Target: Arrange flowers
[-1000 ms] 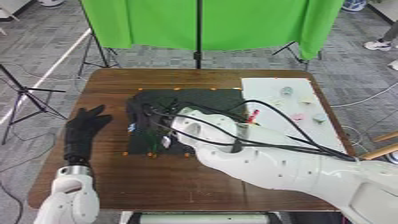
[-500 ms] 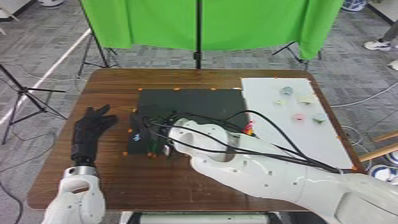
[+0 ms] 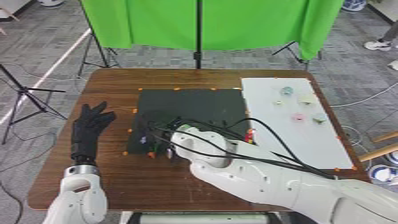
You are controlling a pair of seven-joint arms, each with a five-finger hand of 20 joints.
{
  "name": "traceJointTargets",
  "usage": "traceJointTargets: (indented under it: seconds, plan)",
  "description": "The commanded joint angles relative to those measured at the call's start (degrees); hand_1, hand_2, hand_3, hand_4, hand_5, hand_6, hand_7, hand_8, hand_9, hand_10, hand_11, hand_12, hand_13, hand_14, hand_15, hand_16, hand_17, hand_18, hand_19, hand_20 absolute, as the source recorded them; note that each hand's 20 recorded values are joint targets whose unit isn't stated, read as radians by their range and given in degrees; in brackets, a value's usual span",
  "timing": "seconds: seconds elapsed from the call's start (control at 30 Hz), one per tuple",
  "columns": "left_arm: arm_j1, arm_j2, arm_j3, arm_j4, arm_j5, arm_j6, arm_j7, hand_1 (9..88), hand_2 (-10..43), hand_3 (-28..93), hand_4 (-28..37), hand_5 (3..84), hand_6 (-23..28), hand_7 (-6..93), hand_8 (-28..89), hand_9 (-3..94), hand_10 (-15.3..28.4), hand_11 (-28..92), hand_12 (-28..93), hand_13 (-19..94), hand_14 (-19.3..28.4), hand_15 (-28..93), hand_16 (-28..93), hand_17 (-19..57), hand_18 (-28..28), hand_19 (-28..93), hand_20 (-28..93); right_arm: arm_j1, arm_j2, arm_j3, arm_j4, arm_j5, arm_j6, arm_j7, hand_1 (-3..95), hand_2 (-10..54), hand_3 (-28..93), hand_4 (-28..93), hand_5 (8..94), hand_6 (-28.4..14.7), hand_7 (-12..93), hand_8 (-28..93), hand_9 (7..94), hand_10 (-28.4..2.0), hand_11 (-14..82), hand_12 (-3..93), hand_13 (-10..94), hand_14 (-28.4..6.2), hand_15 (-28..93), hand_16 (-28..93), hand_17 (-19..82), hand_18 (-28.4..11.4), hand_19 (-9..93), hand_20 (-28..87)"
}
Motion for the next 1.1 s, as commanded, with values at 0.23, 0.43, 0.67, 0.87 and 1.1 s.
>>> traceJointTargets:
  seconds: [0.23,0.43,0.67,0.87,1.1]
  plan:
    - [0.75,-1.10,-0.08,0.55,0.53,-2.41,-1.52,21.7,20.2,52,-28.3,50.2,12.0,3.4,-5,52.0,19.2,22,10,42,21.3,25,-4,11.9,17.6,30,15,-0.38,-1.45,1.13,-0.45,3.37,-0.13,3.05,62.5,-9.5,56,-16,73.7,2.5,32,4,89.8,-7.5,5.6,35.5,94,1.7,70,26,68,-13.2,93,68]
    - [0.26,-1.02,-0.02,0.77,0.74,-3.00,-1.58,20.9,19.5,53,-28.3,50.2,11.9,3.5,-5,52.1,19.3,22,10,42,21.5,25,-4,11.6,17.7,30,15,0.26,-1.11,0.78,-1.53,5.59,-0.08,3.16,58.7,-9.5,55,-16,70.7,2.3,27,4,87.2,-8.5,4.7,31.8,94,1.3,69,25,68,-13.6,93,67]
    - [0.45,-1.02,-0.22,0.61,0.90,-3.24,-1.82,20.4,18.0,53,-28.3,50.2,11.9,3.6,-5,52.2,19.3,22,10,42,21.6,25,-5,11.6,17.6,30,15,0.87,-0.73,0.79,-2.41,6.40,-1.49,3.25,47.7,-9.5,66,-18,63.0,3.3,21,-9,78.2,-10.7,13.7,20.8,94,0.8,67,25,67,-14.4,93,65]
    - [0.46,-0.99,-0.29,0.61,1.02,-3.21,-2.00,20.5,17.6,53,-28.3,50.3,11.8,3.7,-5,52.3,19.3,22,10,42,21.7,25,-5,11.5,17.6,29,15,1.25,-0.22,0.86,-3.02,5.57,-2.22,3.35,45.5,-9.5,67,-18,60.6,3.3,21,-11,74.5,-11.8,14.3,17.9,94,0.4,66,25,66,-14.5,93,65]
    - [2.05,-1.25,-1.28,-0.09,1.27,-3.51,-2.41,20.4,17.1,54,-28.3,50.4,11.6,3.8,-5,52.2,19.2,22,10,43,21.7,25,-5,11.4,17.7,29,15,4.66,3.62,1.59,-7.75,2.14,-5.06,1.34,43.5,-9.5,67,-18,57.2,3.3,20,-11,67.1,-12.4,11.7,16.7,92,-0.8,62,27,63,-15.0,93,62]
